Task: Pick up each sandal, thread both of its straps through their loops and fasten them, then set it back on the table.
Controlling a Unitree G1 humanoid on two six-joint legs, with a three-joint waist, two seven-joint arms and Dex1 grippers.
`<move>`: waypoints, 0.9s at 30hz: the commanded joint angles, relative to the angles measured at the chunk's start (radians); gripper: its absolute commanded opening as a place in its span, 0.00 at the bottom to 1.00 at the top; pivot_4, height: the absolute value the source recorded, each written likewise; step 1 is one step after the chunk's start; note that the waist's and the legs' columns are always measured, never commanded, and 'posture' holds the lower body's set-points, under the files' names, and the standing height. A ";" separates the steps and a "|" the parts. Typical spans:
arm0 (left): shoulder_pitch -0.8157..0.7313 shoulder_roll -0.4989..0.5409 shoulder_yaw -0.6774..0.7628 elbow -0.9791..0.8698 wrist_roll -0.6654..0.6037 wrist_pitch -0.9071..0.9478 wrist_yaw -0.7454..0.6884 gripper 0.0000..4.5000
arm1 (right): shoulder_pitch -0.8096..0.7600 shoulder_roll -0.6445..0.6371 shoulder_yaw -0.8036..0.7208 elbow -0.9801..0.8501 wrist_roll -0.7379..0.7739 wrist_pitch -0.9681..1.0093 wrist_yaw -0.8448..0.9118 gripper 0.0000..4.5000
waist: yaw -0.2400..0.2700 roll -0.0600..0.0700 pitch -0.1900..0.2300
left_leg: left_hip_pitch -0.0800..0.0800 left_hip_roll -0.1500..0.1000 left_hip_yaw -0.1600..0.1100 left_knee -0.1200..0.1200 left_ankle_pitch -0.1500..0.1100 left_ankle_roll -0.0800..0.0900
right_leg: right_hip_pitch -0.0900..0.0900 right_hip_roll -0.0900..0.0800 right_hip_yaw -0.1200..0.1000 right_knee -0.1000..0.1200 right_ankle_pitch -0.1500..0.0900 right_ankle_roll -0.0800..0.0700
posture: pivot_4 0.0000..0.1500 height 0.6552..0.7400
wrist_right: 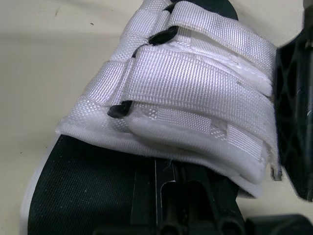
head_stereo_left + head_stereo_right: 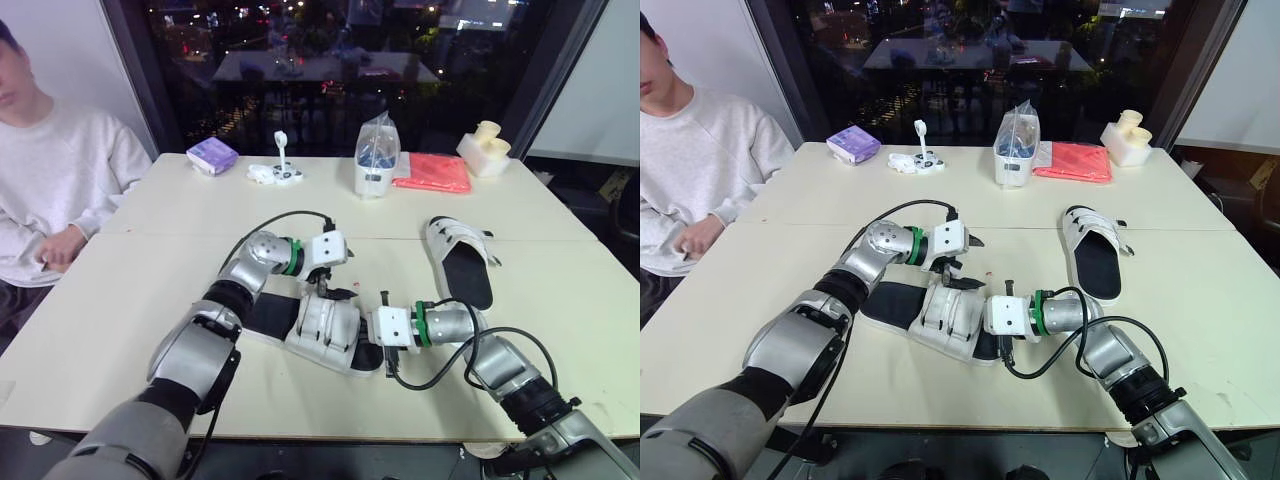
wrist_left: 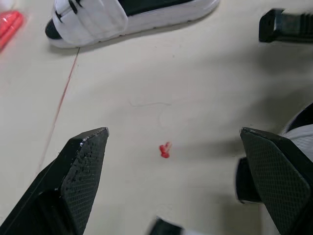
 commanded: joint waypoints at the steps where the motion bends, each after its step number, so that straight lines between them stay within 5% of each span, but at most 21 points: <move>1: 0.008 0.006 -0.062 0.078 0.097 -0.038 0.040 1.00 | 0.043 -0.024 0.031 0.048 -0.065 0.043 0.014 0.00 | 0.000 0.000 0.000 | 0.000 0.000 0.000 0.000 0.000 0.000 | 0.000 0.000 0.000 0.000 0.000 0.000 | 1.00 1.00; 13: -0.058 0.013 0.104 0.125 -0.026 0.074 0.074 1.00 | 0.044 -0.016 0.034 0.048 -0.065 0.048 0.004 0.00 | -0.003 -0.001 -0.001 | -0.001 0.000 0.001 0.000 0.000 0.001 | -0.001 0.000 0.000 0.001 0.000 0.000 | 1.00 1.00; 19: -0.046 0.112 0.179 0.115 -0.059 0.077 0.062 1.00 | 0.027 -0.003 0.038 0.065 -0.065 0.044 0.001 0.00 | -0.004 -0.002 0.000 | -0.001 0.000 0.001 0.000 0.000 0.001 | -0.002 0.000 0.000 0.001 0.000 0.000 | 1.00 1.00; 27: 0.066 0.230 0.193 -0.010 -0.084 -0.194 -0.081 1.00 | 0.023 0.004 0.013 0.032 -0.034 0.070 0.000 0.00 | -0.008 -0.002 -0.001 | -0.001 0.000 0.002 0.000 0.000 0.000 | -0.002 0.000 0.000 0.001 0.000 0.000 | 1.00 1.00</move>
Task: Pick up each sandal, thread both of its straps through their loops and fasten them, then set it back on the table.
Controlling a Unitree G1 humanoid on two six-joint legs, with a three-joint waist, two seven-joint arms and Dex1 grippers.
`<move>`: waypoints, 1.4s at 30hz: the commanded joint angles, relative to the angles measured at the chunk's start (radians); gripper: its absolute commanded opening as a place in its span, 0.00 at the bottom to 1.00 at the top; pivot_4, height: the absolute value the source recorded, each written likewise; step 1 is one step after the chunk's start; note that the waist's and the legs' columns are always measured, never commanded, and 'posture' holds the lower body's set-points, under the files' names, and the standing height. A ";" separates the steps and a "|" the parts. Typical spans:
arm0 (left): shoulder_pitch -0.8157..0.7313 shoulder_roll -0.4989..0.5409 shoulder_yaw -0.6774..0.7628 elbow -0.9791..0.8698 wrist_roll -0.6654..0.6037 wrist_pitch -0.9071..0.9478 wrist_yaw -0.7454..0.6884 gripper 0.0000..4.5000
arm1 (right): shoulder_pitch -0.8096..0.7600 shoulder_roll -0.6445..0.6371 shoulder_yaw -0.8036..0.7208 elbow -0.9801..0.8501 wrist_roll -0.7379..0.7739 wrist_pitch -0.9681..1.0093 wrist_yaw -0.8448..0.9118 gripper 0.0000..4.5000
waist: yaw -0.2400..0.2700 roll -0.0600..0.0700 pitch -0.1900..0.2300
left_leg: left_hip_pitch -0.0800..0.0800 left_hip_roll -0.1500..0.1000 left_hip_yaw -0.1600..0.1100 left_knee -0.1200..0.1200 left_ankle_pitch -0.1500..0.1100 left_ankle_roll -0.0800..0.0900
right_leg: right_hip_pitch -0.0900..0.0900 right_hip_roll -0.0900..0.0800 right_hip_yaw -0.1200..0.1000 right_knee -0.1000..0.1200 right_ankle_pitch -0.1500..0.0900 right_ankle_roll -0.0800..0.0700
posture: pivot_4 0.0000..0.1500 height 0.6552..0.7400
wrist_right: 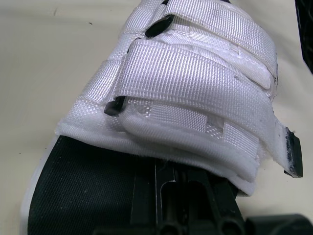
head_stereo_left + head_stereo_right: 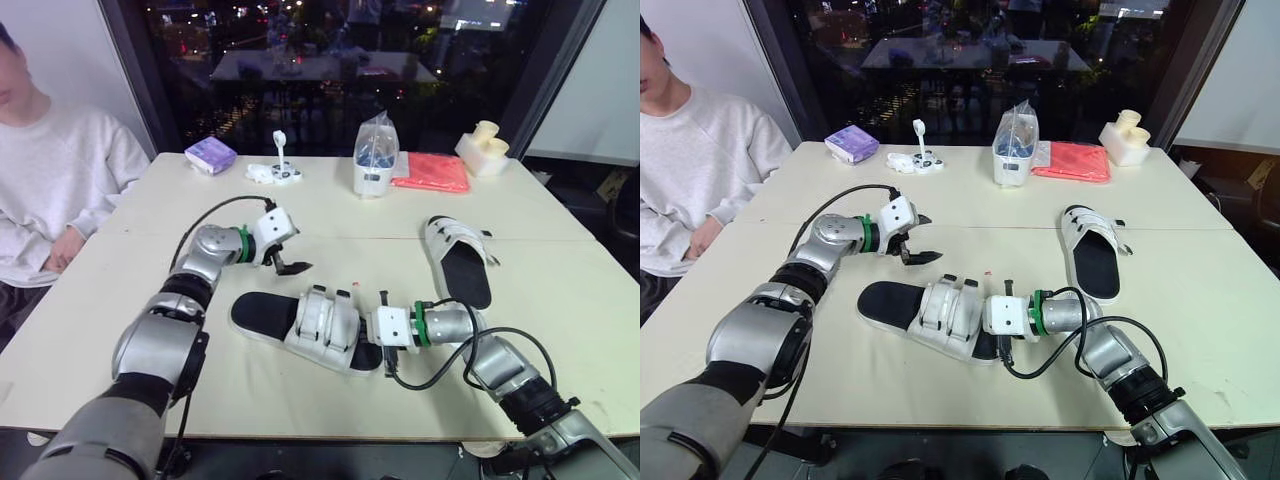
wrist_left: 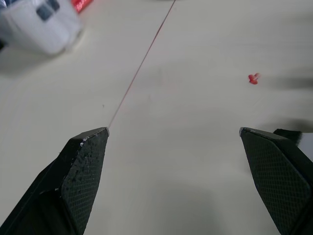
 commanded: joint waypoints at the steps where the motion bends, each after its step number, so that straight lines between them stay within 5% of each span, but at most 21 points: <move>1: 0.065 0.056 0.004 -0.092 -0.035 -0.197 -0.117 1.00 | 0.032 -0.005 0.006 0.015 -0.025 0.077 0.008 0.00 | -0.004 0.000 0.000 | 0.000 0.000 0.000 0.000 0.000 0.000 | -0.001 0.000 0.000 0.000 0.000 0.000 | 1.00 1.00; 8: 0.162 0.121 -0.014 -0.122 -0.055 -0.449 -0.253 1.00 | 0.092 -0.037 -0.043 -0.168 0.043 0.187 0.037 0.00 | 0.008 0.001 0.000 | -0.001 0.000 0.001 0.000 0.000 0.000 | -0.002 -0.001 0.000 -0.001 0.000 0.000 | 1.00 1.00; 15: 0.157 0.111 -0.029 -0.087 -0.040 -0.719 -0.212 1.00 | 0.163 -0.122 -0.165 -0.389 0.180 0.373 0.070 0.00 | 0.006 0.000 0.001 | -0.011 -0.001 0.002 0.000 -0.001 0.002 | -0.010 -0.002 -0.001 -0.001 0.000 0.000 | 1.00 1.00; 23: 0.133 0.099 -0.081 -0.012 0.064 -1.019 -0.039 1.00 | 0.221 -0.201 -0.334 -0.586 0.468 0.712 0.104 0.00 | 0.006 0.000 0.001 | -0.013 -0.001 0.002 0.001 -0.001 0.002 | -0.012 -0.002 -0.002 -0.001 0.000 0.000 | 1.00 1.00; 29: 0.116 0.085 -0.109 0.018 0.239 -1.174 0.141 1.00 | 0.227 -0.217 -0.413 -0.636 0.535 0.785 0.055 0.00 | 0.007 0.000 0.001 | -0.013 -0.001 0.002 0.001 -0.002 0.003 | -0.012 -0.002 -0.002 -0.001 0.000 0.000 | 1.00 1.00; 37: 0.094 0.070 -0.117 -0.097 0.718 -1.186 0.634 1.00 | 0.255 -0.232 -0.436 -0.672 0.542 0.798 0.017 0.00 | 0.009 0.000 0.001 | -0.014 -0.001 0.003 0.001 -0.002 0.004 | -0.013 -0.002 -0.002 -0.001 0.000 0.000 | 1.00 1.00; 39: 0.077 0.079 -0.189 -0.156 0.913 -1.141 0.884 1.00 | 0.258 -0.231 -0.440 -0.680 0.545 0.803 0.007 0.00 | 0.009 0.000 0.001 | -0.015 -0.001 0.003 0.001 -0.002 0.004 | -0.013 -0.002 -0.002 -0.001 0.000 0.000 | 1.00 1.00; 42: 0.009 0.113 -0.468 -0.235 1.259 -0.983 1.452 1.00 | 0.264 -0.233 -0.441 -0.685 0.541 0.802 -0.007 0.00 | 0.012 -0.001 0.001 | -0.016 -0.001 0.002 0.001 -0.002 0.004 | -0.013 -0.001 -0.002 0.000 0.001 0.001 | 1.00 1.00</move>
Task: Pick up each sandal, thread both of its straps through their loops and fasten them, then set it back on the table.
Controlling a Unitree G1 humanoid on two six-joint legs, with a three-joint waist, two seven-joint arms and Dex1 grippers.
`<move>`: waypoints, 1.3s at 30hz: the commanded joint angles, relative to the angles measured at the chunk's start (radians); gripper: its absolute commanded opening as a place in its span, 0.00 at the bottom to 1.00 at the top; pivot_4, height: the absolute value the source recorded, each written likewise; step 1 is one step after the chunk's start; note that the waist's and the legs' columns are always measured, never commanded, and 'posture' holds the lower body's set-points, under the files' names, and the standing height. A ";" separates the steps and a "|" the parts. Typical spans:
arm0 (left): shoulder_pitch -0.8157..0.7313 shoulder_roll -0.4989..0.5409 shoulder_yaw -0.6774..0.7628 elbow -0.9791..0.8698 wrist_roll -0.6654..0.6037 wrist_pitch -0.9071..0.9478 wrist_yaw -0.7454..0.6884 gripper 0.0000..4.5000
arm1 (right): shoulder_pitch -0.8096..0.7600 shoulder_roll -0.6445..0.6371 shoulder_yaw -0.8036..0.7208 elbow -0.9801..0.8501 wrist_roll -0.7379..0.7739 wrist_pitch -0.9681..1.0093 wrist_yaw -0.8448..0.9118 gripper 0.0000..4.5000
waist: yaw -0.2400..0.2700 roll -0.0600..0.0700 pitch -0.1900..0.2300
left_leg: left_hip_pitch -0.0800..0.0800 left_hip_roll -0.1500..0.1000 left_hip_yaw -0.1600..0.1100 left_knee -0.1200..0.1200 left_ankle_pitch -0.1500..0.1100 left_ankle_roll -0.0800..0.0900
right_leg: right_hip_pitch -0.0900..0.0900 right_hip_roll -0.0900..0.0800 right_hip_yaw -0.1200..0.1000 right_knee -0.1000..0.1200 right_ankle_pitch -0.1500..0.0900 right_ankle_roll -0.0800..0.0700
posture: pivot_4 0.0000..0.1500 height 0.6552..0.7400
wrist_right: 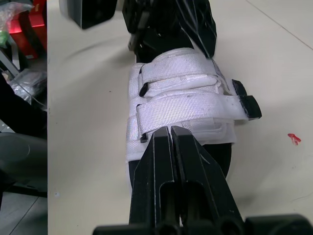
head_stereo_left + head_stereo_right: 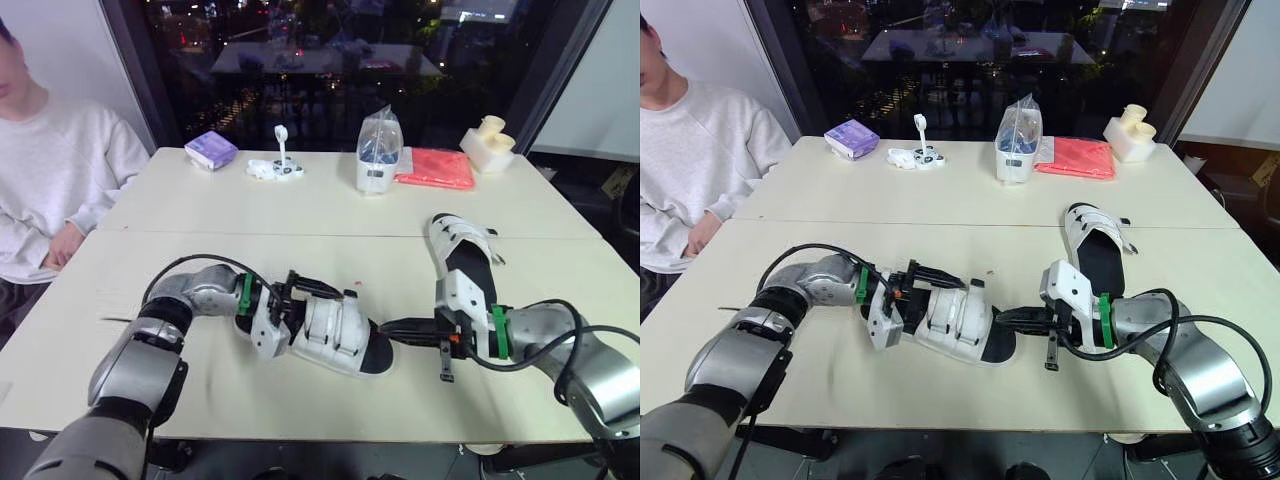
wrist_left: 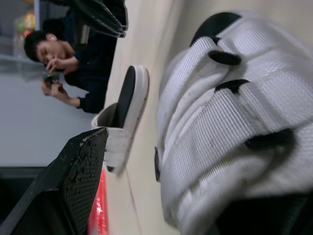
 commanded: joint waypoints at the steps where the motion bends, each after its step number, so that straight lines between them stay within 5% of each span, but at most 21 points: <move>1: -0.099 0.031 -0.309 -0.082 0.372 0.179 0.643 1.00 | 0.002 -0.016 -0.034 -0.042 0.016 -0.006 -0.017 0.00 | 0.003 -0.001 0.000 | 0.000 0.000 0.000 0.000 0.000 0.000 | 0.000 0.000 0.000 0.000 0.000 0.000 | 1.00 1.00; 4: -0.184 0.007 -0.606 -0.029 0.584 0.353 1.108 0.80 | 0.006 -0.017 -0.034 -0.046 0.016 -0.006 -0.028 0.00 | 0.017 -0.001 -0.001 | 0.000 0.000 0.000 0.000 -0.001 0.002 | 0.000 0.000 0.001 0.001 0.000 0.001 | 1.00 1.00; 6: -0.222 -0.019 -0.733 0.024 0.653 0.426 1.298 0.58 | 0.009 -0.017 -0.033 -0.048 0.015 -0.006 -0.034 0.00 | 0.022 -0.002 0.000 | -0.001 0.000 0.000 0.000 -0.003 0.006 | -0.001 0.001 0.002 0.001 -0.001 0.002 | 1.00 1.00; 11: -0.274 -0.074 -0.887 0.137 0.676 0.508 1.523 0.02 | 0.013 -0.017 -0.023 -0.044 0.003 -0.018 -0.045 0.00 | 0.027 -0.004 -0.001 | -0.002 -0.001 0.000 0.000 -0.001 0.002 | -0.001 0.000 0.002 0.001 -0.002 0.004 | 1.00 1.00; 12: -0.278 -0.081 -0.895 0.154 0.662 0.507 1.532 0.01 | 0.012 -0.015 -0.020 -0.044 0.002 -0.019 -0.048 0.00 | 0.026 -0.004 -0.001 | -0.002 -0.002 0.000 0.001 -0.001 0.002 | -0.001 -0.001 0.002 0.001 -0.002 0.004 | 1.00 1.00; 17: -0.284 -0.088 -0.868 0.225 0.557 0.444 1.435 0.01 | 0.004 -0.011 -0.006 -0.035 -0.006 -0.027 -0.053 0.00 | 0.022 -0.004 -0.001 | -0.002 0.000 -0.001 0.009 -0.001 0.003 | -0.001 -0.001 0.002 0.003 -0.002 0.004 | 1.00 1.00; 27: -0.248 -0.056 -0.524 0.335 0.092 0.489 0.742 0.99 | -0.011 0.000 0.025 -0.013 -0.023 -0.055 -0.059 0.00 | 0.024 -0.004 0.000 | -0.004 0.002 -0.001 0.015 -0.002 0.003 | -0.001 -0.002 0.001 0.005 -0.001 0.003 | 1.00 1.00; 30: -0.251 -0.045 -0.470 0.297 0.022 0.493 0.653 0.99 | -0.012 0.001 0.031 -0.003 -0.029 -0.069 -0.057 0.00 | 0.020 -0.004 0.000 | -0.004 0.002 0.000 0.016 -0.002 0.003 | -0.001 -0.002 0.001 0.005 0.000 0.002 | 1.00 1.00; 39: -0.222 -0.015 -0.625 0.171 0.186 0.564 0.840 0.99 | -0.033 0.008 0.050 0.020 -0.042 -0.084 -0.053 0.00 | 0.023 -0.004 0.000 | -0.005 0.000 0.000 0.014 -0.002 0.004 | 0.000 -0.001 0.001 0.005 0.000 0.002 | 1.00 1.00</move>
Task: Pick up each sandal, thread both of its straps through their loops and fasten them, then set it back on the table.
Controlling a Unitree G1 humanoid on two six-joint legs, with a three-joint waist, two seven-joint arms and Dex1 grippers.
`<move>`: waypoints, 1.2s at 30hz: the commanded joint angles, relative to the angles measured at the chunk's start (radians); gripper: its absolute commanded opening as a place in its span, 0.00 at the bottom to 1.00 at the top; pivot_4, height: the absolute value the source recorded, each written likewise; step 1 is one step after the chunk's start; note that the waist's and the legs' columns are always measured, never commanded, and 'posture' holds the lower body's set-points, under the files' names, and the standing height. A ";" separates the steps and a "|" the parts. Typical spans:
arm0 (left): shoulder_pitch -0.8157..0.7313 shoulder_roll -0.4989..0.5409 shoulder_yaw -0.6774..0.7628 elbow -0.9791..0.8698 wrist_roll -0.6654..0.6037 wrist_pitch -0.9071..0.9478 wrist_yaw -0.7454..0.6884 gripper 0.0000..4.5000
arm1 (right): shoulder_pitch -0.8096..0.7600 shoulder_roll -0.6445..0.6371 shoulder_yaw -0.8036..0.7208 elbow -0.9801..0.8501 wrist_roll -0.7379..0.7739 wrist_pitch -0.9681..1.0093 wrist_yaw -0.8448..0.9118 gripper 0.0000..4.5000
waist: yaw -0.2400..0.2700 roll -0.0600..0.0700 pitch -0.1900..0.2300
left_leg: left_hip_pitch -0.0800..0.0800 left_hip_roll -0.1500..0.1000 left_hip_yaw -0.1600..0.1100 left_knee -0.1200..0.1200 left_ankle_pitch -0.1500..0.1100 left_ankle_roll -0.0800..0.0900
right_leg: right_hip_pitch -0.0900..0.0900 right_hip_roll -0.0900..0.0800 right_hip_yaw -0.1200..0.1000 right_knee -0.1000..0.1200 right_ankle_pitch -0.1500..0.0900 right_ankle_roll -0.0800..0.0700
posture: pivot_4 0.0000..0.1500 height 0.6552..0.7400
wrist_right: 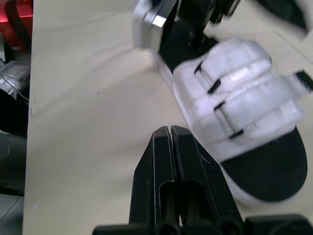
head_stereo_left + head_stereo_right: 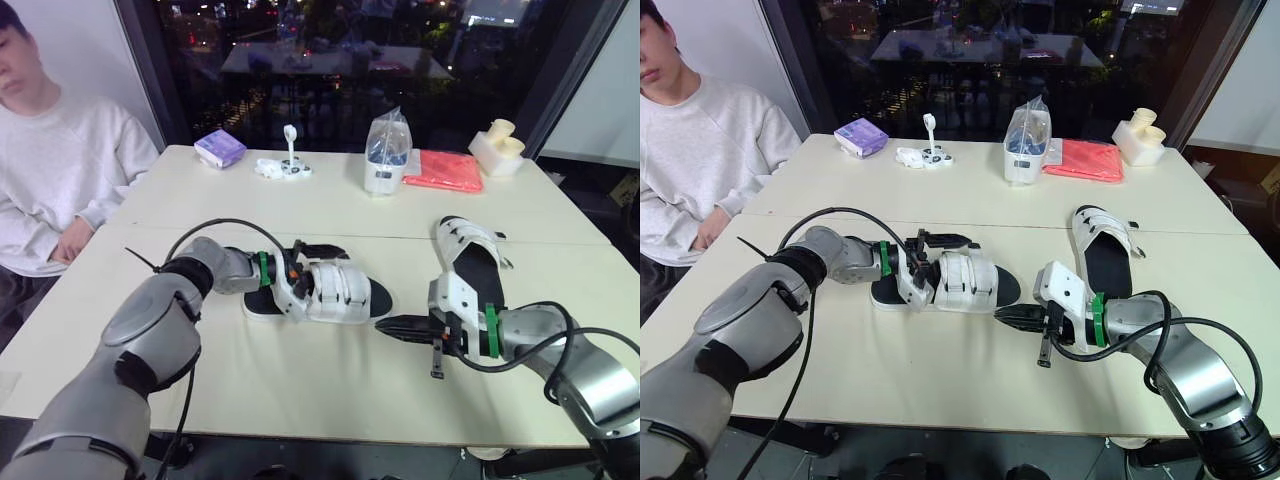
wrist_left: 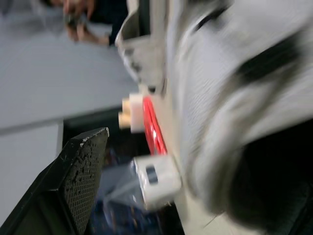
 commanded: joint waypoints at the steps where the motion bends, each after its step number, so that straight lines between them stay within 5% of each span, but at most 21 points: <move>1: 0.005 -0.002 -0.026 -0.012 0.032 0.050 0.072 0.99 | -0.013 0.003 -0.006 -0.004 0.000 -0.019 0.001 0.00 | 0.000 0.000 0.000 | 0.000 0.000 0.000 0.000 0.000 0.000 | 0.000 0.000 0.000 0.000 0.000 0.000 | 1.00 1.00; 10: 0.000 -0.050 -0.028 0.033 0.014 0.091 0.064 0.99 | 0.000 0.007 -0.003 -0.016 -0.007 -0.019 -0.009 0.00 | 0.000 0.000 0.000 | 0.000 0.000 0.000 0.000 0.000 0.001 | 0.000 0.000 0.000 -0.001 0.000 0.000 | 1.00 1.00; 13: -0.007 -0.060 -0.036 0.036 0.014 0.092 0.043 0.80 | 0.002 0.009 -0.001 -0.020 -0.011 -0.019 -0.012 0.00 | 0.000 0.000 0.000 | 0.000 0.000 0.000 0.001 0.000 0.001 | 0.000 0.000 0.000 -0.001 0.000 0.000 | 1.00 1.00; 20: -0.015 -0.068 -0.075 0.002 0.054 0.076 0.134 0.03 | 0.010 0.007 -0.002 -0.031 -0.010 -0.016 -0.022 0.00 | 0.000 0.000 0.000 | 0.000 0.000 0.000 0.001 0.000 0.001 | 0.000 0.000 0.000 -0.001 0.000 0.000 | 1.00 1.00; 26: -0.013 -0.088 -0.059 0.020 0.038 0.147 0.133 0.01 | 0.019 0.008 0.000 -0.039 -0.012 -0.015 -0.031 0.00 | 0.001 0.000 0.000 | 0.001 0.000 0.000 0.001 0.000 0.001 | 0.000 0.000 0.000 -0.001 0.000 0.000 | 1.00 1.00; 36: -0.013 -0.179 0.177 0.114 -0.197 0.616 -0.186 0.01 | 0.010 0.020 0.023 -0.036 -0.017 -0.016 -0.050 0.00 | -0.001 0.000 0.000 | 0.000 0.000 0.000 0.002 0.000 0.001 | 0.000 0.000 0.001 0.001 0.000 0.001 | 1.00 1.00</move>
